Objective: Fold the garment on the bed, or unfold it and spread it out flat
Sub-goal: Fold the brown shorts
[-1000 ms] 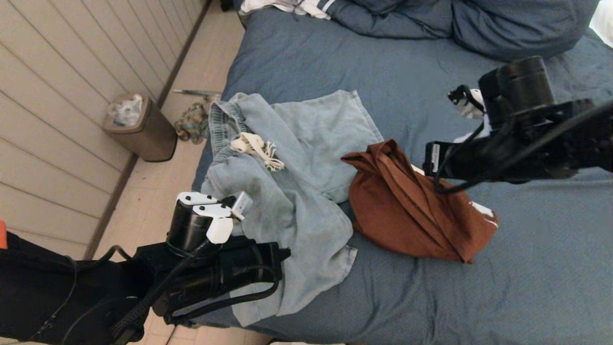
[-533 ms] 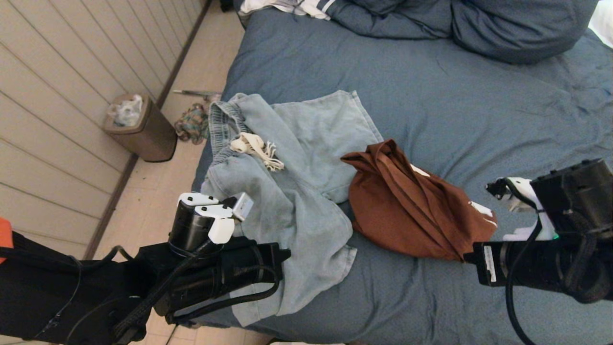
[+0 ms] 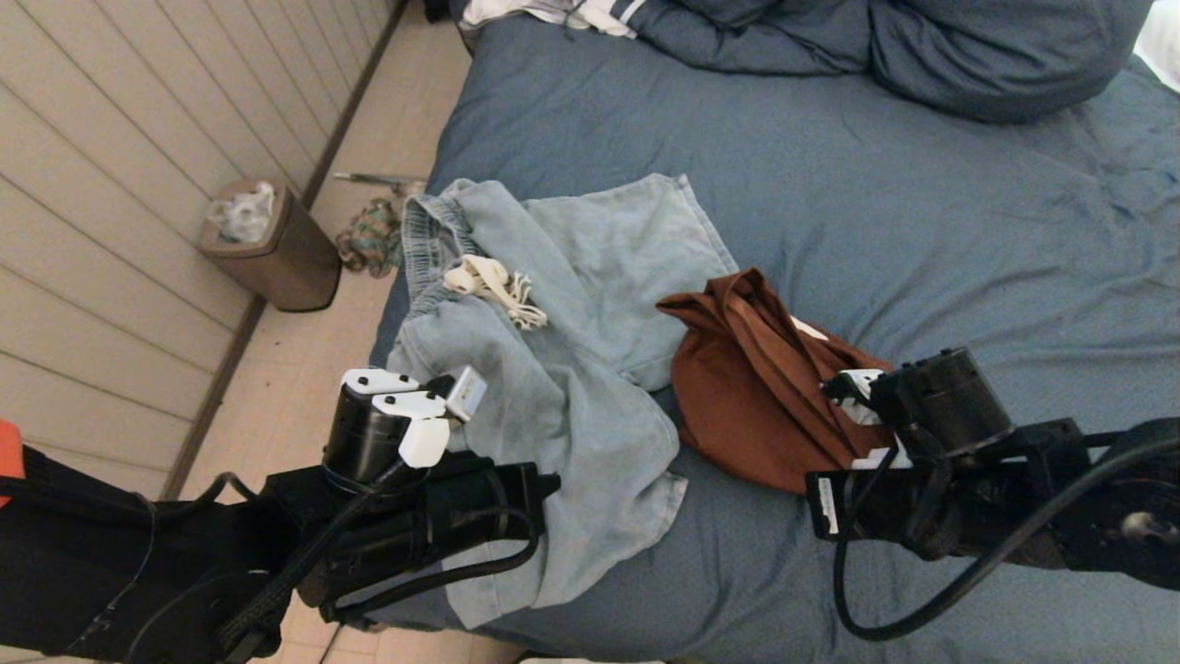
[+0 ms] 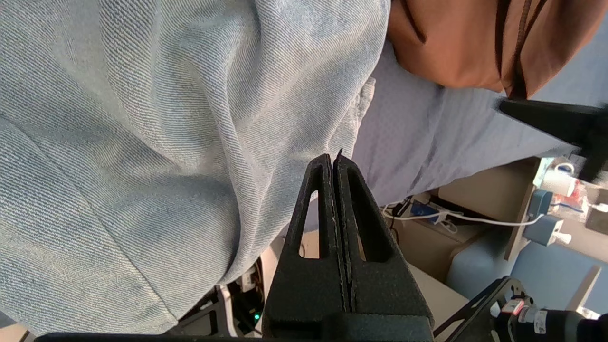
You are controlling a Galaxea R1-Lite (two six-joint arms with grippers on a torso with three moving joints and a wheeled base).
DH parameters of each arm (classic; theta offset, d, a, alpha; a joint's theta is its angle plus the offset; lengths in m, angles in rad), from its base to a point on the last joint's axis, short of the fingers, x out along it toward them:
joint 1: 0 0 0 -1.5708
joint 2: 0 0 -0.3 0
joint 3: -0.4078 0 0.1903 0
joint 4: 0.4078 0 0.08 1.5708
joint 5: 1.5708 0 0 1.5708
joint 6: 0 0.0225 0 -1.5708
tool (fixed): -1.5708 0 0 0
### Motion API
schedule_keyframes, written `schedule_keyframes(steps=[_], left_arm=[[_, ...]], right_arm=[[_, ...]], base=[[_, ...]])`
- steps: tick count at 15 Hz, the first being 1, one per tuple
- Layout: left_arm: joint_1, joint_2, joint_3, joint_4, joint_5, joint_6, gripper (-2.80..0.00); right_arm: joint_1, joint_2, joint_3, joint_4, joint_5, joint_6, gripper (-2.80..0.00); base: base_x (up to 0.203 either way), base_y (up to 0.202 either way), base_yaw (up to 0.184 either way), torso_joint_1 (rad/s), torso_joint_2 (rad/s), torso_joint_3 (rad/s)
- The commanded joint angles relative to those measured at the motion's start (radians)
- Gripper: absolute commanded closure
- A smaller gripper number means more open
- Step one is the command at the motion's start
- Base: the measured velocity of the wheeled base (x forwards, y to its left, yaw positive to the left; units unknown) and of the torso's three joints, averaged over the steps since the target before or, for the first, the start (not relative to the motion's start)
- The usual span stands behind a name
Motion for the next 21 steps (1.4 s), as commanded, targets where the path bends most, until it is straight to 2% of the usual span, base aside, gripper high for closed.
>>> schedule_keyframes(steps=[1,8,16,21], left_arm=[[0.0,0.005,0.002,-0.008,0.0,-0.004,0.0],[0.0,-0.001,0.005,-0.01,0.0,-0.004,0.0],[0.0,0.026,0.004,-0.011,-0.005,-0.003,0.0],[0.0,0.052,0.001,-0.015,-0.007,-0.002,0.0]], right_arm=[[0.011,0.113,-0.064,-0.005,-0.003,0.003,0.0],[-0.042,0.265,-0.335,0.004,-0.01,-0.006,0.0],[-0.193,0.261,-0.593,0.112,-0.011,-0.07,0.0],[-0.19,0.25,-0.714,0.171,-0.009,-0.076,0.0]], base=[[0.0,0.0,0.0,0.0,0.0,0.0],[0.0,0.0,0.0,0.0,0.0,0.0],[0.0,0.0,0.0,0.0,0.0,0.0],[0.0,0.0,0.0,0.0,0.0,0.0]])
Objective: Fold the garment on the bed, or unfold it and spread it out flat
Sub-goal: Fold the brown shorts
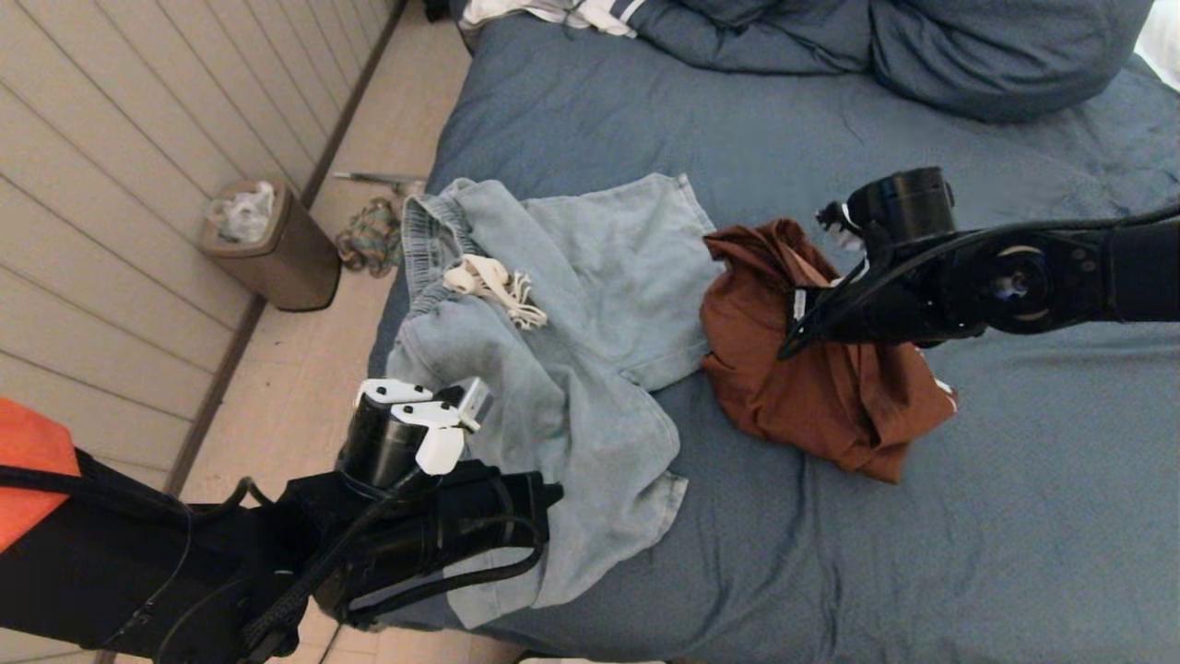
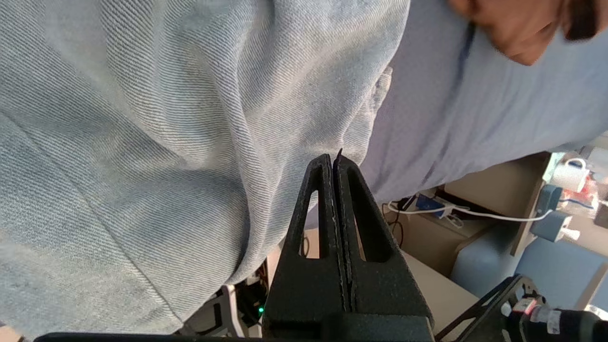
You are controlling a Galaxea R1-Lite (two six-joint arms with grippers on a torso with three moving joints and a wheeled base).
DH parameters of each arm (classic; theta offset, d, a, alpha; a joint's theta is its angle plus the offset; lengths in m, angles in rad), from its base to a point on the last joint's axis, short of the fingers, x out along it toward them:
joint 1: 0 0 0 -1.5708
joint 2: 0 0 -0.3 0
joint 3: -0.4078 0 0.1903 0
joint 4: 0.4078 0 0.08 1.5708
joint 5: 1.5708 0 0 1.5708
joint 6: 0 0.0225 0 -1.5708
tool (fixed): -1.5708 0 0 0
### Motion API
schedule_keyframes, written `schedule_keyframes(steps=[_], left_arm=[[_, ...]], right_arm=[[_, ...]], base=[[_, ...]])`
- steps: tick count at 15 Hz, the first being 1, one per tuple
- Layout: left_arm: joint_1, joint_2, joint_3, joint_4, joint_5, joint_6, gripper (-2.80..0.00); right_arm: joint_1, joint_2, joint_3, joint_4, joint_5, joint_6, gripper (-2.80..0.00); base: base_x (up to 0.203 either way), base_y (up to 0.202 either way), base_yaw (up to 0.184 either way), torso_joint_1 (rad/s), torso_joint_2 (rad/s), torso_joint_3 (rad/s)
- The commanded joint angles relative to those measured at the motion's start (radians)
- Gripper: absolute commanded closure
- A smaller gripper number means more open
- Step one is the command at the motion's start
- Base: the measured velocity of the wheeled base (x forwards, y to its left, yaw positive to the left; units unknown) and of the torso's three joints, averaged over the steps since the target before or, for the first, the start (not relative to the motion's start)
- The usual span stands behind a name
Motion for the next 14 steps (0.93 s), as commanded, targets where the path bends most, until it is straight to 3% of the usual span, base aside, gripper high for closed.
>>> schedule_keyframes(steps=[1,5,11,14], left_arm=[[0.0,0.011,0.0,-0.006,-0.001,-0.004,0.0],[0.0,0.015,0.0,-0.011,0.0,-0.004,0.0],[0.0,0.021,0.003,-0.011,-0.003,-0.007,0.0],[-0.007,-0.013,0.014,-0.011,-0.002,-0.008,0.0]], right_arm=[[0.011,-0.006,-0.019,0.006,0.0,0.003,0.0],[0.032,-0.021,-0.012,0.009,-0.002,0.002,0.0],[-0.058,-0.036,0.052,0.002,0.001,-0.004,0.0],[-0.089,-0.049,0.014,-0.001,0.011,-0.032,0.0]], base=[[0.0,0.0,0.0,0.0,0.0,0.0],[0.0,0.0,0.0,0.0,0.0,0.0],[0.0,0.0,0.0,0.0,0.0,0.0],[0.0,0.0,0.0,0.0,0.0,0.0]])
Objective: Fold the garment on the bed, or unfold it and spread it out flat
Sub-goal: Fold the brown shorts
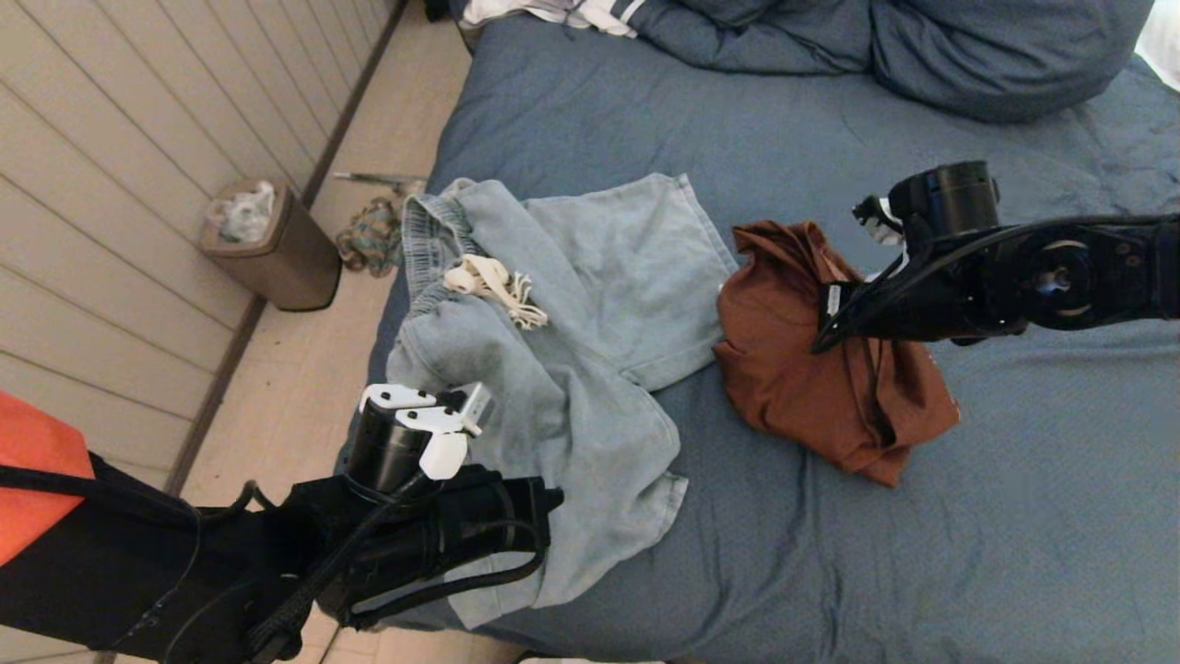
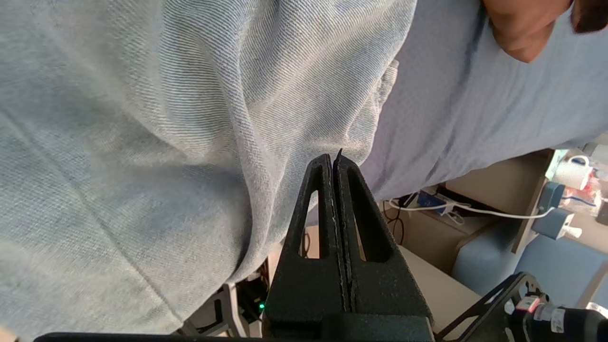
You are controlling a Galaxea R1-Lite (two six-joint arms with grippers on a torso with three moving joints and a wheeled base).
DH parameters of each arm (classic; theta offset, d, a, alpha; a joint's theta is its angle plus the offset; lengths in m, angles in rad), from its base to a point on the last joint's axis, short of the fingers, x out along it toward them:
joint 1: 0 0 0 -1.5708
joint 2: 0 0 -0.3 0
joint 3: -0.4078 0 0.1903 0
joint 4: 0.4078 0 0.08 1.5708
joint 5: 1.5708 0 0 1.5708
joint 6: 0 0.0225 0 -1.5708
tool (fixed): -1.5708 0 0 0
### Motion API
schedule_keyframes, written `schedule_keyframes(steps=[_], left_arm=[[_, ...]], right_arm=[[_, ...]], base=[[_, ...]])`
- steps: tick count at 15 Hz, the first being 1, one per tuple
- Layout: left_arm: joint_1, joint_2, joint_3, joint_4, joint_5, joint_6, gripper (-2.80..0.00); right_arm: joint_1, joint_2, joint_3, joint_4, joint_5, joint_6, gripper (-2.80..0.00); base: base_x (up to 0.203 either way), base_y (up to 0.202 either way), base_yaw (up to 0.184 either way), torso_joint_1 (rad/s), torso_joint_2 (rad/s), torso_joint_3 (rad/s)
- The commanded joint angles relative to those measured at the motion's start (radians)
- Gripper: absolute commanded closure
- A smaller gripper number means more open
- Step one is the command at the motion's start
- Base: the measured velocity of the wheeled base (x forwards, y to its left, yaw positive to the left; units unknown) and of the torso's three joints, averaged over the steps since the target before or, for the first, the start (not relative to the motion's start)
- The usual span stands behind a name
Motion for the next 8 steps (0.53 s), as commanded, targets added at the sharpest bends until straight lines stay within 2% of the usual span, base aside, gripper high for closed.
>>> schedule_keyframes(steps=[1,6,8], left_arm=[[-0.008,-0.026,0.006,-0.004,0.0,-0.006,0.0],[-0.01,-0.014,0.006,-0.004,-0.002,-0.007,0.0],[-0.01,-0.011,0.008,-0.004,-0.002,-0.007,0.0]], right_arm=[[-0.007,-0.012,-0.029,0.002,0.002,-0.002,0.0],[0.073,-0.039,-0.012,0.002,0.01,0.008,0.0],[0.077,-0.086,0.009,0.003,0.009,0.008,0.0]], base=[[0.0,0.0,0.0,0.0,0.0,0.0],[0.0,0.0,0.0,0.0,0.0,0.0],[0.0,0.0,0.0,0.0,0.0,0.0]])
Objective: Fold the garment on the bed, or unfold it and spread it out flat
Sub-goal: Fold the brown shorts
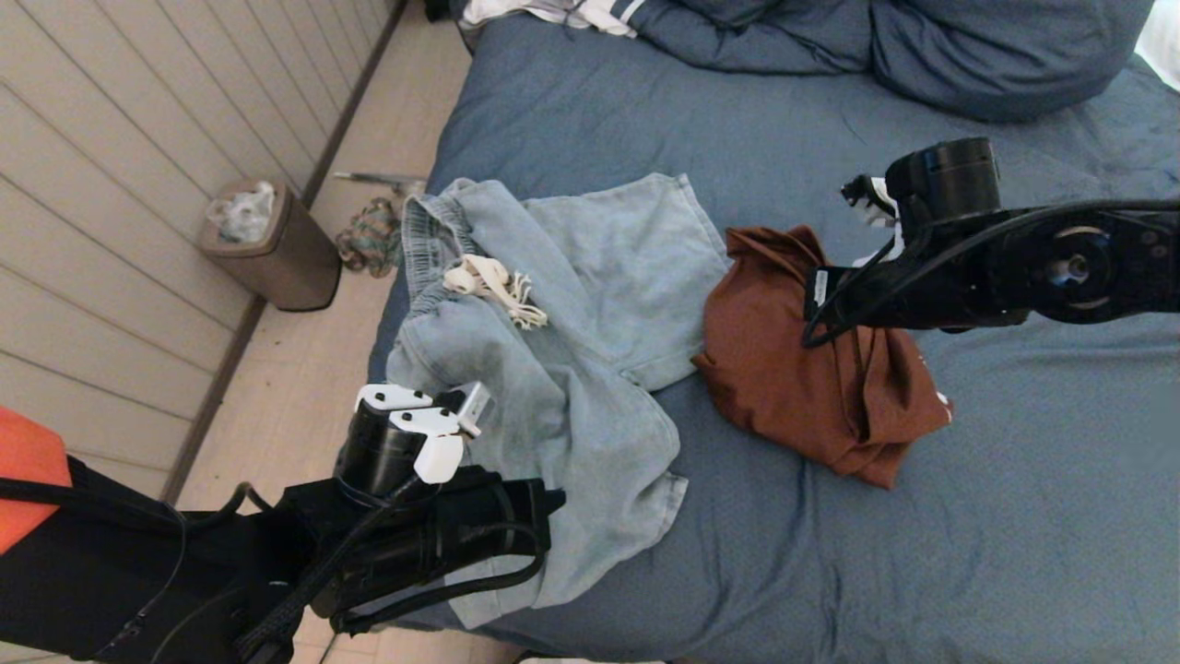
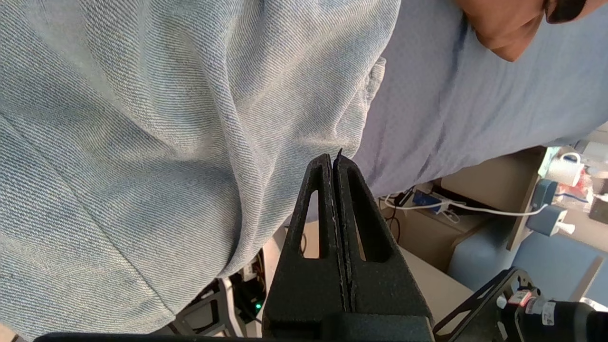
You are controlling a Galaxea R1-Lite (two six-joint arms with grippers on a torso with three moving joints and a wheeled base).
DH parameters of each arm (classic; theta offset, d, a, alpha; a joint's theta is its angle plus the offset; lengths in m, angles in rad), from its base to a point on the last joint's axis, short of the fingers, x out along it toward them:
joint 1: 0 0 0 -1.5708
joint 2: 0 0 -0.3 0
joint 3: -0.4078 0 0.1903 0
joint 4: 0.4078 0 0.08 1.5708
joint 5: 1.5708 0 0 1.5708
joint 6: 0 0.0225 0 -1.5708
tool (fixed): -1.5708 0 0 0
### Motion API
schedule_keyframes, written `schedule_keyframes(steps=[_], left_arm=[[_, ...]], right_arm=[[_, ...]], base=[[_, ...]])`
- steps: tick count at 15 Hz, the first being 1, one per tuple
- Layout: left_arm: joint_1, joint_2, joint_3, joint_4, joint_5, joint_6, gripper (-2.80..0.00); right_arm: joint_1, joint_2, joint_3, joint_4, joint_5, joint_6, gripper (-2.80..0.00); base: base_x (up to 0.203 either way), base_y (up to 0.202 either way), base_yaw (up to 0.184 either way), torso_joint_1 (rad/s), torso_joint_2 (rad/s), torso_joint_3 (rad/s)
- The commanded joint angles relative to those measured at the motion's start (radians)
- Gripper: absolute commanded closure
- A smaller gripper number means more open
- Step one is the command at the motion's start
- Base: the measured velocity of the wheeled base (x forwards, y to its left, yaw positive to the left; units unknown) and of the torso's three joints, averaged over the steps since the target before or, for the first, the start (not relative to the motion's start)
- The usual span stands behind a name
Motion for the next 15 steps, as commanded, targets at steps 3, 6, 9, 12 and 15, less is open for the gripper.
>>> schedule_keyframes(steps=[3,6,9,12,15], left_arm=[[-0.002,0.018,-0.001,-0.004,-0.001,-0.004,0.0],[-0.002,0.032,-0.002,-0.004,-0.001,-0.004,0.0],[-0.003,0.046,-0.004,-0.004,-0.001,-0.005,0.0],[-0.016,0.062,-0.004,-0.004,-0.001,-0.006,0.0],[-0.024,0.066,-0.001,-0.004,-0.001,-0.007,0.0]], right_arm=[[-0.008,-0.107,0.058,0.008,-0.002,-0.004,0.0],[0.003,-0.265,0.257,0.005,0.004,-0.006,0.0],[0.02,-0.399,0.485,0.012,0.029,-0.015,0.0],[0.022,-0.39,0.616,0.007,0.048,-0.042,0.0],[0.014,-0.292,0.599,-0.052,0.065,-0.055,0.0]], base=[[0.0,0.0,0.0,0.0,0.0,0.0],[0.0,0.0,0.0,0.0,0.0,0.0],[0.0,0.0,0.0,0.0,0.0,0.0],[0.0,0.0,0.0,0.0,0.0,0.0],[0.0,0.0,0.0,0.0,0.0,0.0]])
